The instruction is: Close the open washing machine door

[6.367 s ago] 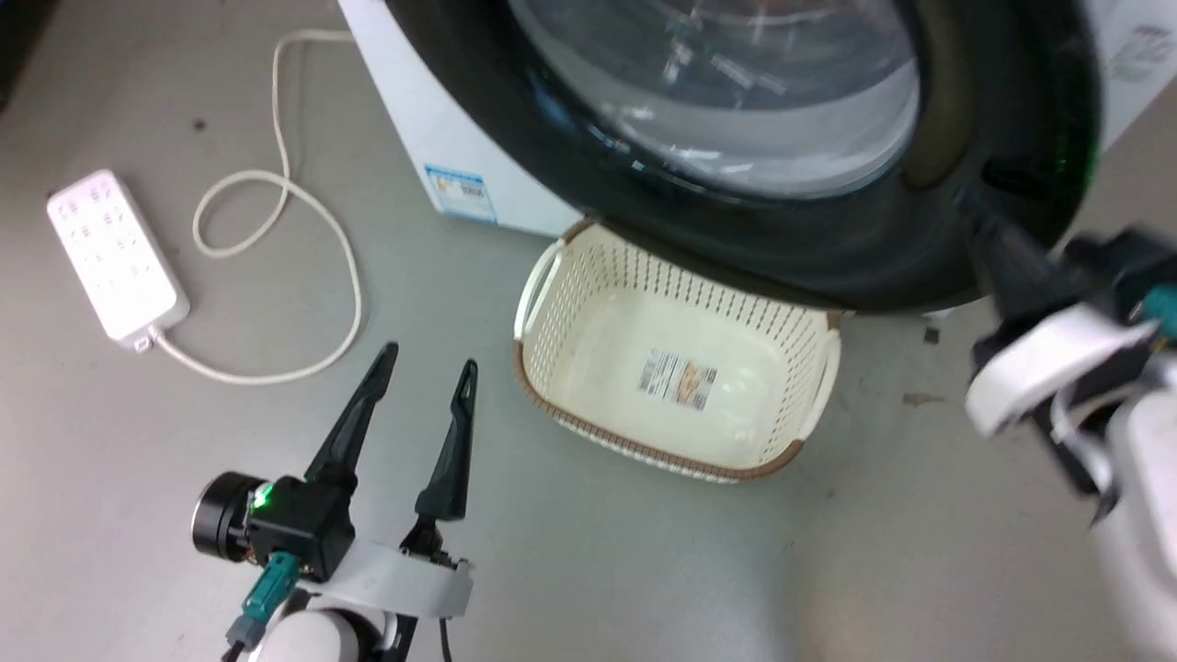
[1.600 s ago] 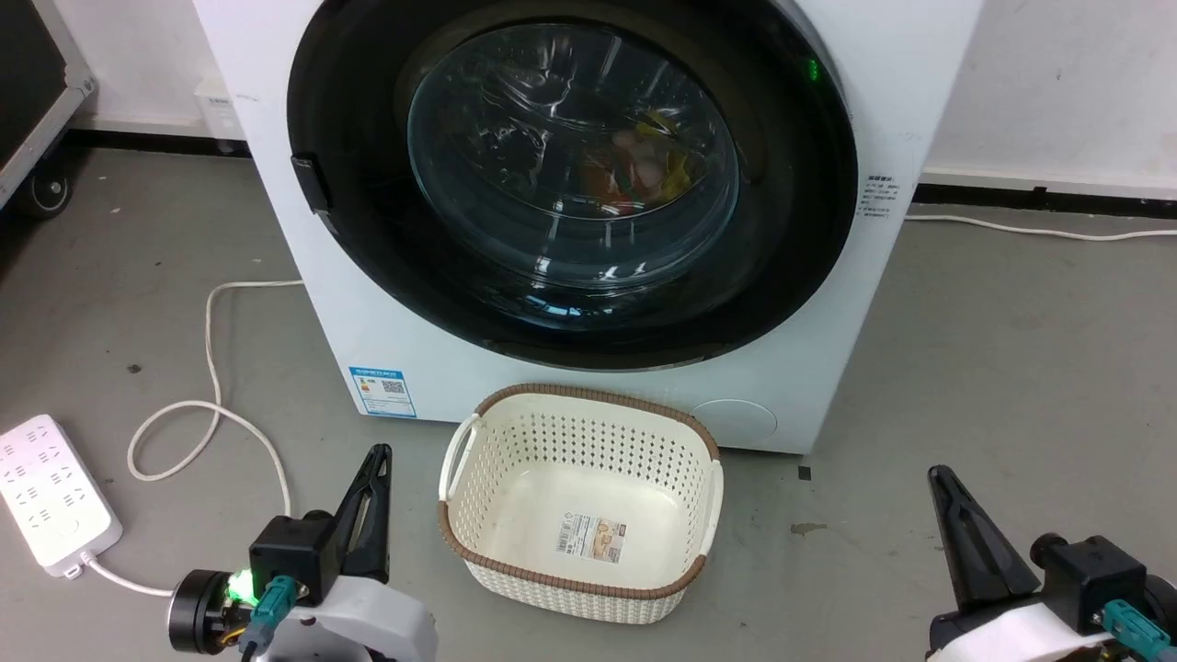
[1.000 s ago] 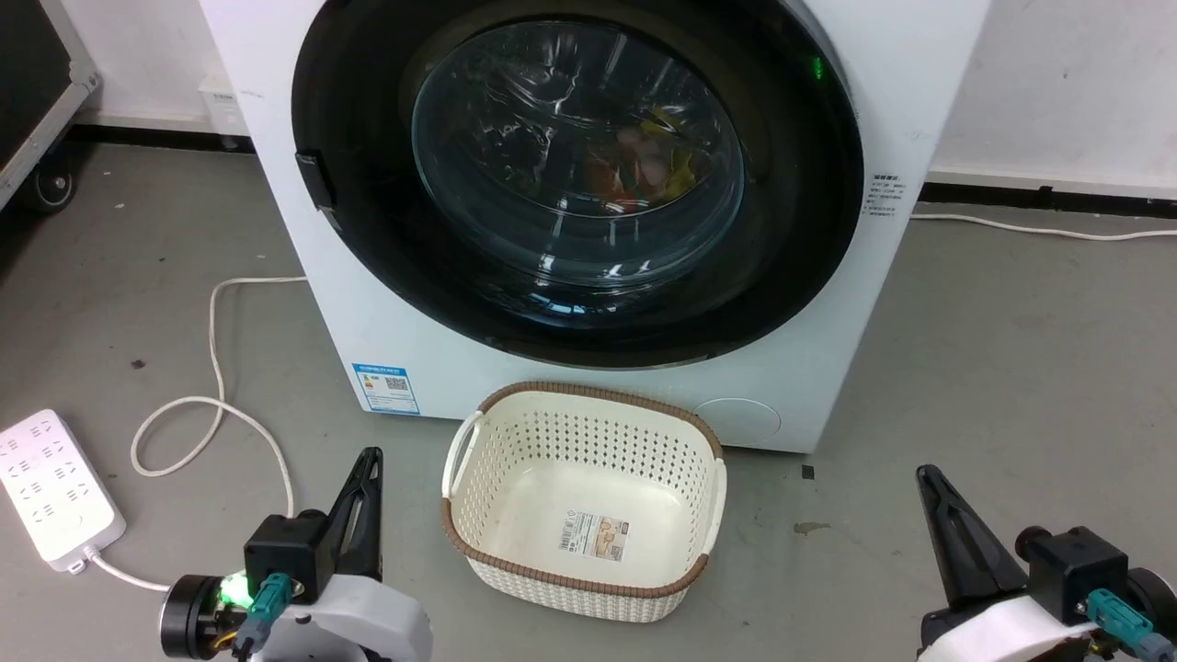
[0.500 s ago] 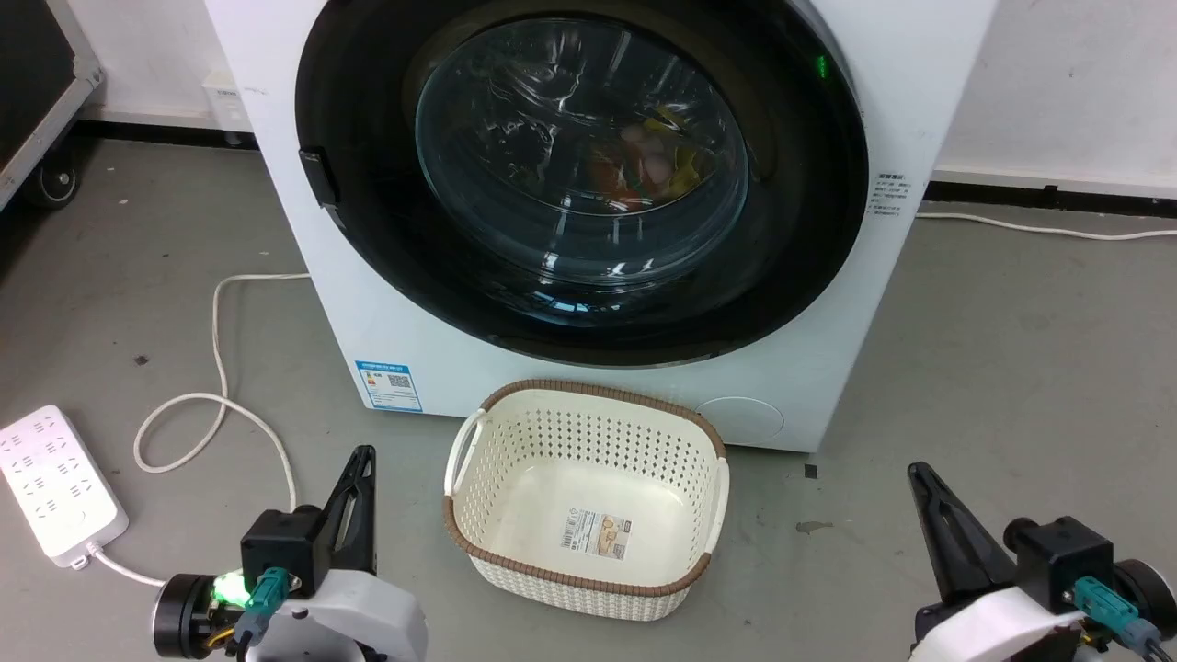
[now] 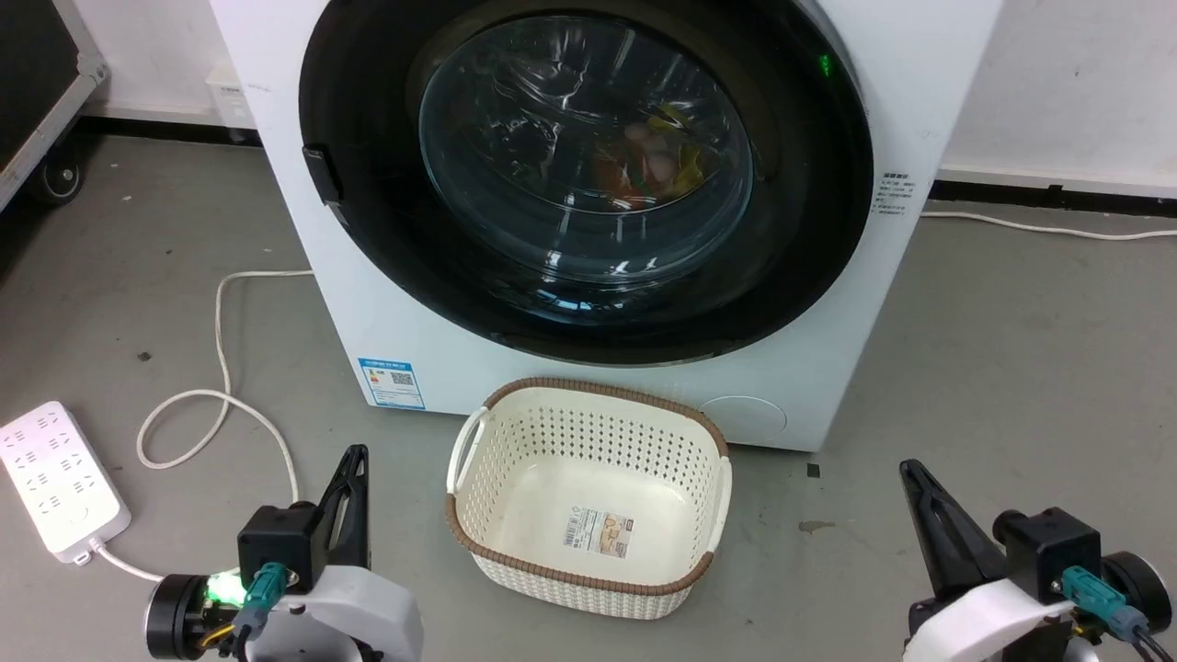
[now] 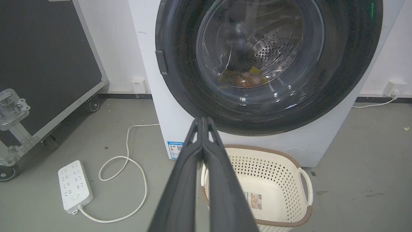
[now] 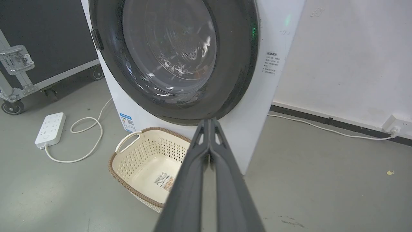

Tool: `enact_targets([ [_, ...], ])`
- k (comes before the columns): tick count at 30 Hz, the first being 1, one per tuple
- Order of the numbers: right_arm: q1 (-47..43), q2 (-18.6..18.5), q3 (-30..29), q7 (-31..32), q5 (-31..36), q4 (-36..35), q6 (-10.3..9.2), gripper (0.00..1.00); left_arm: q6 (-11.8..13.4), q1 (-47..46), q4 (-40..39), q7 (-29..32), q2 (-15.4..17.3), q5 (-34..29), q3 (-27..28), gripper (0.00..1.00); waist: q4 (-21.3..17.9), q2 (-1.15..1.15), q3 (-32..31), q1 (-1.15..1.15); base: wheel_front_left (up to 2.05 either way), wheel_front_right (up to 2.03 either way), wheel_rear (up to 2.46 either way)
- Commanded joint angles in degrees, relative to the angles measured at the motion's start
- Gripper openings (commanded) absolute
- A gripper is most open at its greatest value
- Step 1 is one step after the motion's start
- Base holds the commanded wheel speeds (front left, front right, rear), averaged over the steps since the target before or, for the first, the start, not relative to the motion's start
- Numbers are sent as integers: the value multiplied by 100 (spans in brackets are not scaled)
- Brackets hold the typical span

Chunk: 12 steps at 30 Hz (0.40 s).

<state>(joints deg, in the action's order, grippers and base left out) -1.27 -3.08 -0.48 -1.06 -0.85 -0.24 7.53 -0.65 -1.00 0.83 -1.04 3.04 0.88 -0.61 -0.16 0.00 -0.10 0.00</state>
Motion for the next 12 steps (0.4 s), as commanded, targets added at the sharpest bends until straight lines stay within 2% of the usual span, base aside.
enact_targets([
  [1,95,19,18,20,56,18,-4,0,31,89,-35,18,-7,-51,31,0,2,0,1,0,0,0,0],
  [12,127,20,48,106,85,24,-4,0,65,100,-83,104,-16,-88,61,0,16,0,10,0,0,0,0],
])
